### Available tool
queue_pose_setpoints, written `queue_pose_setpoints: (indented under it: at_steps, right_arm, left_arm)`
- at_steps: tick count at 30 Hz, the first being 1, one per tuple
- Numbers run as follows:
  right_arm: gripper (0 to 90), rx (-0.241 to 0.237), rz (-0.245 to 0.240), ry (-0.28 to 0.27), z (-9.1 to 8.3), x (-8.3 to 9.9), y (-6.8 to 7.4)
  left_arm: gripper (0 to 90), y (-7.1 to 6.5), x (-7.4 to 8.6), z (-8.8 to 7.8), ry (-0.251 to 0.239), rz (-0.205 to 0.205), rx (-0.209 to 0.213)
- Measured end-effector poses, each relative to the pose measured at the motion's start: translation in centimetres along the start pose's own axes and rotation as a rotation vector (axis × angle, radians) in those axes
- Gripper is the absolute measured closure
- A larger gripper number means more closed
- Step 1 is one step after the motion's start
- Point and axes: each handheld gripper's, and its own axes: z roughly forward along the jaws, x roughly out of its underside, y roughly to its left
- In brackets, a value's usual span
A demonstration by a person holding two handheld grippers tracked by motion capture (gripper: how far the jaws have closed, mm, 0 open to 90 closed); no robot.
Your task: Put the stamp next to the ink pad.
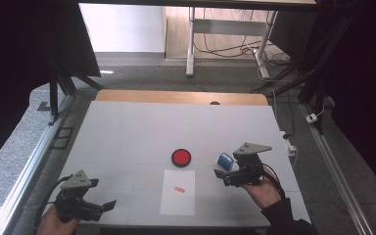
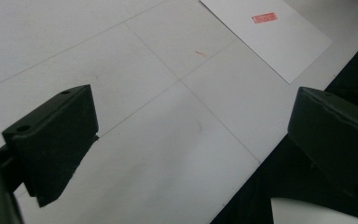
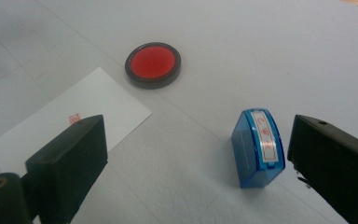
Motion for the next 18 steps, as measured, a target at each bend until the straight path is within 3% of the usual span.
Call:
queue_pose_setpoints:
  at_steps: [18]
  right_arm:
    - [1.1,0.048,0.035,-0.028,-2.8,2.7,0.4]
  left_arm:
    - [1.8,0.0,0.0,0.0,-0.001,-0.002,0.001]
